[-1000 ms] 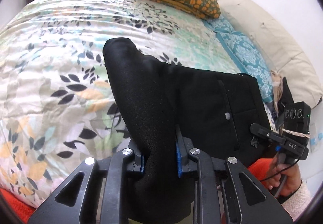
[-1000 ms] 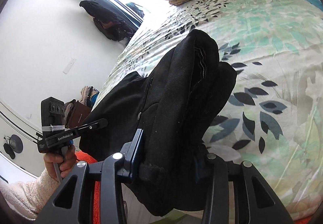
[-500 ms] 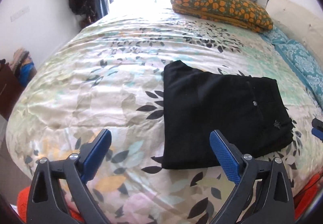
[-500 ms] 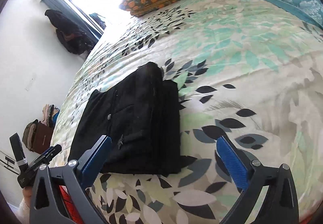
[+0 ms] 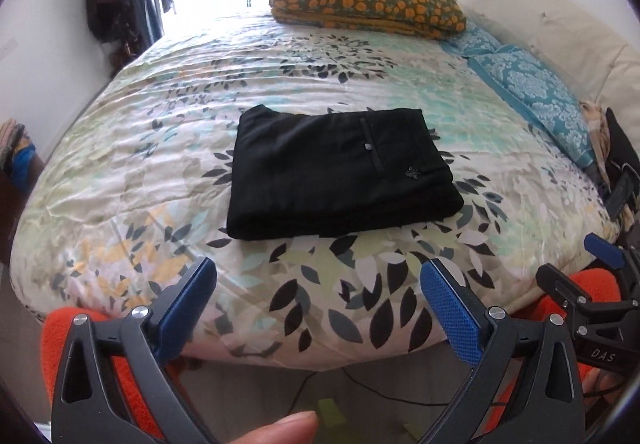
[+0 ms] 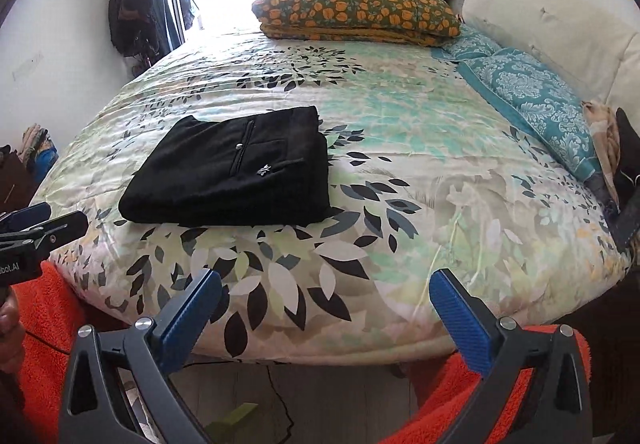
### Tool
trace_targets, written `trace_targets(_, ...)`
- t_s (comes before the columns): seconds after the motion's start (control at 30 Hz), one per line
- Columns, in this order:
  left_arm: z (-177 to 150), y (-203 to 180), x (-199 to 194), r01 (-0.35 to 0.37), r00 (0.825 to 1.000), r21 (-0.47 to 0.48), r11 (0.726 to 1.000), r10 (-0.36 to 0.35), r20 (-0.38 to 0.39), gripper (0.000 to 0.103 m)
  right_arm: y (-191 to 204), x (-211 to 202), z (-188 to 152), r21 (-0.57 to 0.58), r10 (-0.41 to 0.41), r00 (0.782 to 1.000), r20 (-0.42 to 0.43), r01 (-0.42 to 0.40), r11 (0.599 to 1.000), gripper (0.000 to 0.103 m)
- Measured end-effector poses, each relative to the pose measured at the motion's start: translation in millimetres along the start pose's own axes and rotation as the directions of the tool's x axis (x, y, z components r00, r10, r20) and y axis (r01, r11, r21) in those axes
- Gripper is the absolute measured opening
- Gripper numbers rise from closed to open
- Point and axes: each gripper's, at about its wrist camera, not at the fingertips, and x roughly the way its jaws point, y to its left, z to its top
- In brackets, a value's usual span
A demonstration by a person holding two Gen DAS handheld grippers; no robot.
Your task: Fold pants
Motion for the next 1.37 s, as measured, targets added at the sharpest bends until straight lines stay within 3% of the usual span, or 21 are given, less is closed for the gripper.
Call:
trace_targets(0.1, 0, 0, -11, -0.032, 0.999, 0.002, 0.999, 0.032, 0.019, 0.102, 17, -5, 7, -0.047, -0.009, 1.0, 0.014, 0.01, 0.999, 0.103)
trace_targets(0.3, 2, 3, -10, -0.132, 0.991, -0.013, 0.991, 0.132, 0.018, 0.102, 22, -13, 22, -0.036, -0.019, 0.999, 0.039, 0.02, 0.999, 0.103)
trace_targets(0.4, 1, 4, -9, -0.109, 0.994, -0.015, 0.994, 0.109, 0.008, 0.102, 23, -10, 26, -0.047, -0.036, 0.999, 0.039, 0.038, 0.998, 0.103)
trace_targets(0.8, 1, 7, 2, -0.164, 0.986, -0.008, 0.986, 0.164, 0.008, 0.102, 29, -6, 29, -0.07, -0.079, 0.996, 0.038, 0.082, 0.994, 0.103)
trace_targets(1.27, 0, 4, -2, -0.109, 0.994, -0.004, 0.994, 0.109, 0.011, 0.102, 25, -3, 25, -0.06, -0.081, 0.996, 0.025, 0.082, 0.995, 0.103)
trace_targets(1.37, -1, 2, -5, -0.128, 0.991, 0.012, 0.992, 0.127, 0.034, 0.102, 26, -3, 25, -0.061, -0.078, 0.997, 0.022, 0.079, 0.995, 0.103)
